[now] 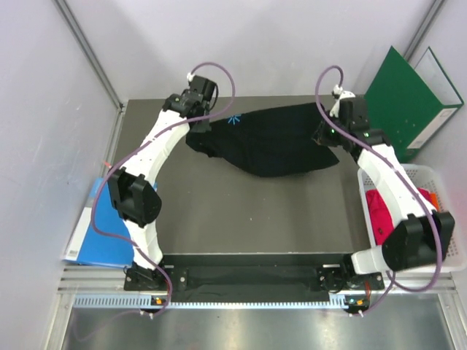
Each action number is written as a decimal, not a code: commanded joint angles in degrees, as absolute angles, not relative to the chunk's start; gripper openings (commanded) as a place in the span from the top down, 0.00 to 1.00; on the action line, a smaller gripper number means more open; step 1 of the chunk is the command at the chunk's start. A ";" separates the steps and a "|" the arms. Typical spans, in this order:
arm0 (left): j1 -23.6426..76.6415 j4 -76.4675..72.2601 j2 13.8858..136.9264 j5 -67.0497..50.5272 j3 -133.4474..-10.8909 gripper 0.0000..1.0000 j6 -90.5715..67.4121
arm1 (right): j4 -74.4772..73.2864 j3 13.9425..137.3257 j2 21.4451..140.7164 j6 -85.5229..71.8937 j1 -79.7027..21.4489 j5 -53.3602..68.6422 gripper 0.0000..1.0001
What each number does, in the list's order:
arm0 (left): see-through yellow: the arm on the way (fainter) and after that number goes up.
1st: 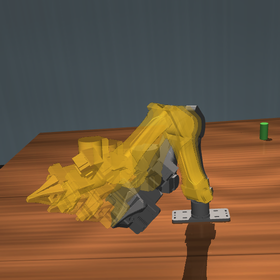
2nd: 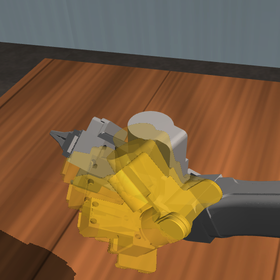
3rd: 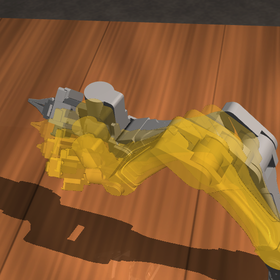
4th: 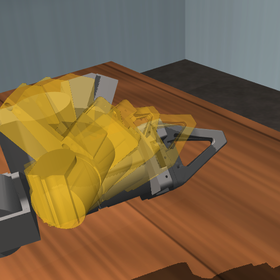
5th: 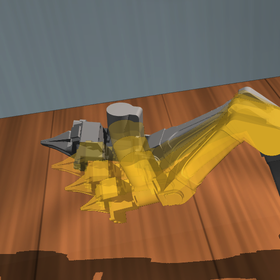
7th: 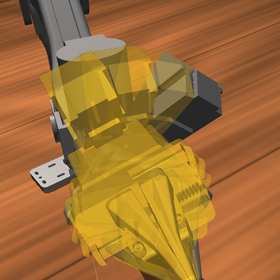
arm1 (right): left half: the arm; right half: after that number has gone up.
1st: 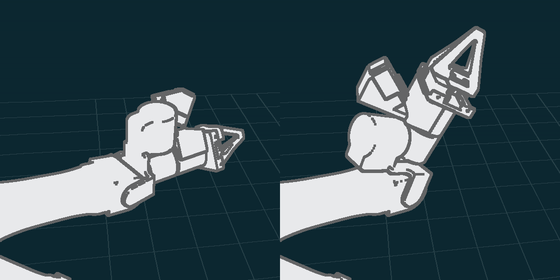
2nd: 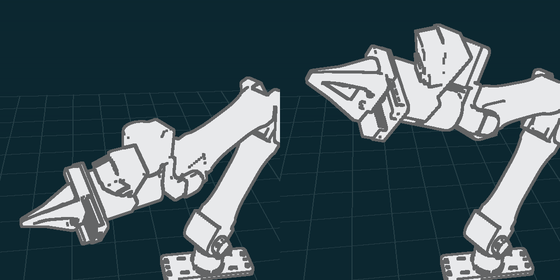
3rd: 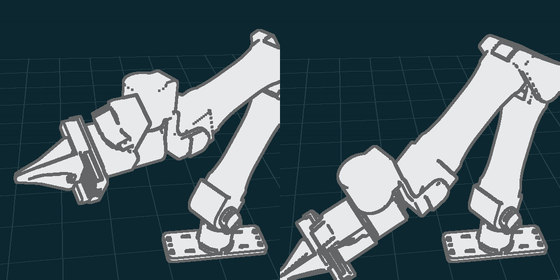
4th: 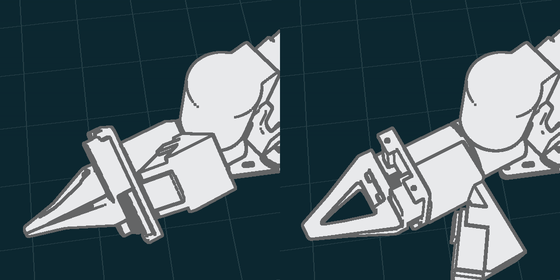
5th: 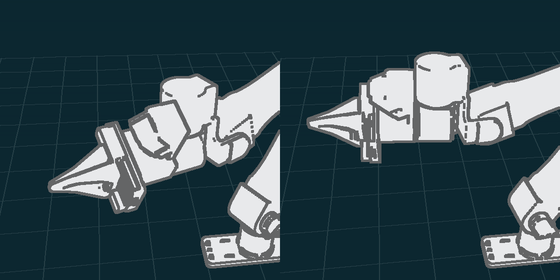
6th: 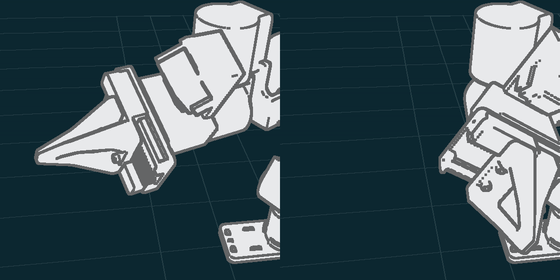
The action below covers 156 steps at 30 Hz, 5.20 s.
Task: Fold and stack the t-shirts
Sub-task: Flatten out the tshirt
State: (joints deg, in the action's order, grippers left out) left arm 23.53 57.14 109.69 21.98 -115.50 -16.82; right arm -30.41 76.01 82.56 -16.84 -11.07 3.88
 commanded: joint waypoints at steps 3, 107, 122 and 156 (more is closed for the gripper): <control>23.20 54.31 100.99 18.03 -100.58 1.00 -20.03 | -45.59 66.28 80.33 -13.10 -11.25 6.94 0.86; 27.16 47.55 138.52 5.00 -127.17 1.00 -21.71 | -41.04 68.20 101.17 -17.58 -10.72 13.89 1.00; 6.69 47.02 121.66 8.17 -129.98 1.00 -22.33 | -34.30 81.56 90.10 -18.19 -9.76 8.35 1.00; 10.98 50.90 68.10 -2.38 -62.12 0.02 -29.46 | -53.00 68.20 89.56 -16.88 -7.03 9.05 0.37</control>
State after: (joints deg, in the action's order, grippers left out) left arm 9.08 56.05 66.92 -4.82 -53.39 -32.71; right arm -52.99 62.94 90.26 -17.82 -7.57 9.91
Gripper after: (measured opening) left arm 0.923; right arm 0.527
